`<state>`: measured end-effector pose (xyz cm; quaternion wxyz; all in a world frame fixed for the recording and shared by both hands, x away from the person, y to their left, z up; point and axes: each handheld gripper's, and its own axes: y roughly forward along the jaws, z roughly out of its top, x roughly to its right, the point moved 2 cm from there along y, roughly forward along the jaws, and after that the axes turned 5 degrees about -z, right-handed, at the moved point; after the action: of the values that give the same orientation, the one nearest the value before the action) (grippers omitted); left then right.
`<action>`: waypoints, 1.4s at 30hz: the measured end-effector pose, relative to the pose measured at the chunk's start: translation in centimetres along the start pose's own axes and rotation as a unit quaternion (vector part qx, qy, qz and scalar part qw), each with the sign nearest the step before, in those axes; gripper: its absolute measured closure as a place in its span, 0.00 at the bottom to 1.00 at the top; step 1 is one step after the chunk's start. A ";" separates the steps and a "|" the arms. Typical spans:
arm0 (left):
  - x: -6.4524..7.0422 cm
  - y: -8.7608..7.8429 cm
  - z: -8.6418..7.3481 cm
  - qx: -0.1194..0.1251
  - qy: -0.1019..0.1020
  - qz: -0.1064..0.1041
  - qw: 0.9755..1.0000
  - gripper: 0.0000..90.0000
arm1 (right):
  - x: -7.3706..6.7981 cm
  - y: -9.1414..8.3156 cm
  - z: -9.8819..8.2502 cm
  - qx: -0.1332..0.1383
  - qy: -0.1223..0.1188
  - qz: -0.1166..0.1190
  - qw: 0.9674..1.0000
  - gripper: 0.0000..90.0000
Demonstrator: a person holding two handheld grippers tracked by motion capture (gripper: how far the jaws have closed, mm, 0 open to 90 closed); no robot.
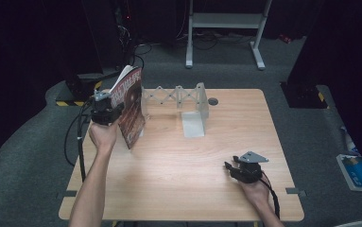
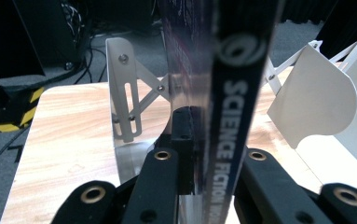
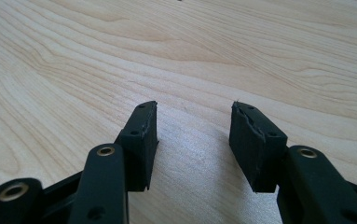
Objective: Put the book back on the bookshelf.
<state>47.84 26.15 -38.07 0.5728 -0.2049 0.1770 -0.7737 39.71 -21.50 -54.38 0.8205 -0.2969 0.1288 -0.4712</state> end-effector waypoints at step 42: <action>-2.4 -0.3 -1.4 -0.045 -0.010 0.024 0.999 0.77 | 0.0 0.0 0.0 0.000 0.000 0.001 1.000 0.57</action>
<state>47.47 28.58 -39.37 0.5831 -0.2339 0.2106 -0.7489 39.70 -21.49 -54.39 0.8210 -0.2966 0.1284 -0.4706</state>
